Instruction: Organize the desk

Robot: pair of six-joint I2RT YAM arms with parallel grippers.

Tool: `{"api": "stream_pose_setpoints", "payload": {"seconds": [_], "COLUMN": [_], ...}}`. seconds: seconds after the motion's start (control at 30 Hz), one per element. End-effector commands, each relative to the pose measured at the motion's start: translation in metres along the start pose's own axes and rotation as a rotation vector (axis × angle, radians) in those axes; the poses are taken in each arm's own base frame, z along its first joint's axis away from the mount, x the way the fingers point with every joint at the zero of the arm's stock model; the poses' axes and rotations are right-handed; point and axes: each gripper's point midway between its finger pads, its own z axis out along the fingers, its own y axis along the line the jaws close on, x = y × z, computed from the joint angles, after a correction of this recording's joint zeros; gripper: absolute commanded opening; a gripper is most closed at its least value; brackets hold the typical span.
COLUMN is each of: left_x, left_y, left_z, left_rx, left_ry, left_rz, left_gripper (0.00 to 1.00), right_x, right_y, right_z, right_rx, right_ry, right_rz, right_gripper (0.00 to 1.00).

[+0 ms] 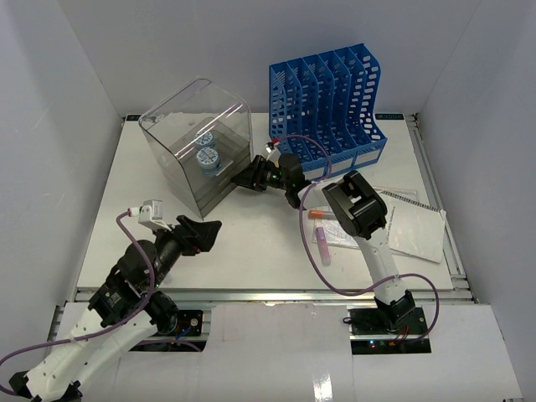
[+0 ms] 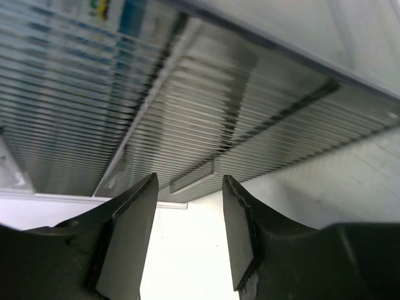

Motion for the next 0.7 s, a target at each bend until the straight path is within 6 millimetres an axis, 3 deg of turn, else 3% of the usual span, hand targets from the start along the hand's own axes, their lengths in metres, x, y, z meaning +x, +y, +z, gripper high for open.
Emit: {"api": "stream_pose_setpoints", "payload": {"seconds": [0.0, 0.4, 0.67], "left_x": [-0.006, -0.006, -0.007], "left_y": [-0.003, -0.006, -0.008], "left_z": [0.001, 0.004, 0.005], "left_rx": [0.002, 0.011, 0.018], "left_ry": [-0.019, -0.021, -0.021], "left_rz": [-0.008, -0.023, -0.027], "left_gripper": [0.98, 0.98, 0.98], "right_x": [-0.001, -0.002, -0.004], "right_y": [0.000, 0.002, 0.008], "right_z": [0.005, 0.028, 0.030], "right_rx": [0.010, -0.009, -0.078], "right_ry": [-0.032, -0.048, -0.079], "right_rz": [0.024, 0.047, 0.064], "right_gripper": [0.50, 0.44, 0.15]}}
